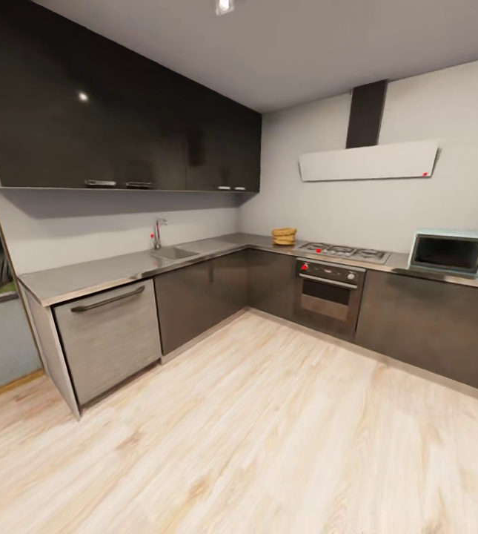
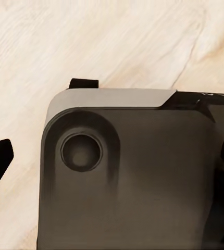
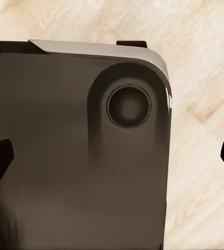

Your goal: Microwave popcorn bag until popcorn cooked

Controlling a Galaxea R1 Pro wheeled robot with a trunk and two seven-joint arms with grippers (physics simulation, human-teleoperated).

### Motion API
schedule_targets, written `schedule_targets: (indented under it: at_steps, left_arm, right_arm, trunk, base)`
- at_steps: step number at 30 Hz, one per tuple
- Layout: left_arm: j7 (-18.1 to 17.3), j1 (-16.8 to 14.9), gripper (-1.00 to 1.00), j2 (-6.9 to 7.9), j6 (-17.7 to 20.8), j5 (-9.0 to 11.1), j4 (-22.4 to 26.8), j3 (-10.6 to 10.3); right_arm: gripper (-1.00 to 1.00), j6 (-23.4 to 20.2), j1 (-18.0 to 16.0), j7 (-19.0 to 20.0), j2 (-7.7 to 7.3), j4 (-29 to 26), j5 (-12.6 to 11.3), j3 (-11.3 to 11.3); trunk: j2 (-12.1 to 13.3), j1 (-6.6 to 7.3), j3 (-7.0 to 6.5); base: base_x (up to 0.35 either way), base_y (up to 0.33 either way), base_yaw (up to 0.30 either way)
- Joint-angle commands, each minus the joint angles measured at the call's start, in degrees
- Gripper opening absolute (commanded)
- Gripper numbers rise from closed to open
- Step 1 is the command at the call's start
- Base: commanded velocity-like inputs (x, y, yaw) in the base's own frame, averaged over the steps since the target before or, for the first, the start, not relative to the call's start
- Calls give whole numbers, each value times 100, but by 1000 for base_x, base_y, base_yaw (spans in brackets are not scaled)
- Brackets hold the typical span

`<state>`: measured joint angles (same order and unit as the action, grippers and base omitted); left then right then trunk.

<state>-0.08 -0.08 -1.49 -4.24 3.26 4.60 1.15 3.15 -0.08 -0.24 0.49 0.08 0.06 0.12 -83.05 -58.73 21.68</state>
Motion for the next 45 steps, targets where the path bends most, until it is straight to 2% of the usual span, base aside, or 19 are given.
schedule_targets:
  at_steps: [1,45]
  left_arm:
    - [-1,-1,100,-3,-16,34,0,8]
    - [10,-1,100,-3,-7,43,17,8]
  right_arm:
    - [100,19,-1,-3,0,1,0,1]
    - [100,19,-1,-3,-5,1,-6,-3]
  trunk:
    - [-3,0,1]
    - [-3,0,-150]
  base:
    - [0,0,-269]
    - [0,0,-269]
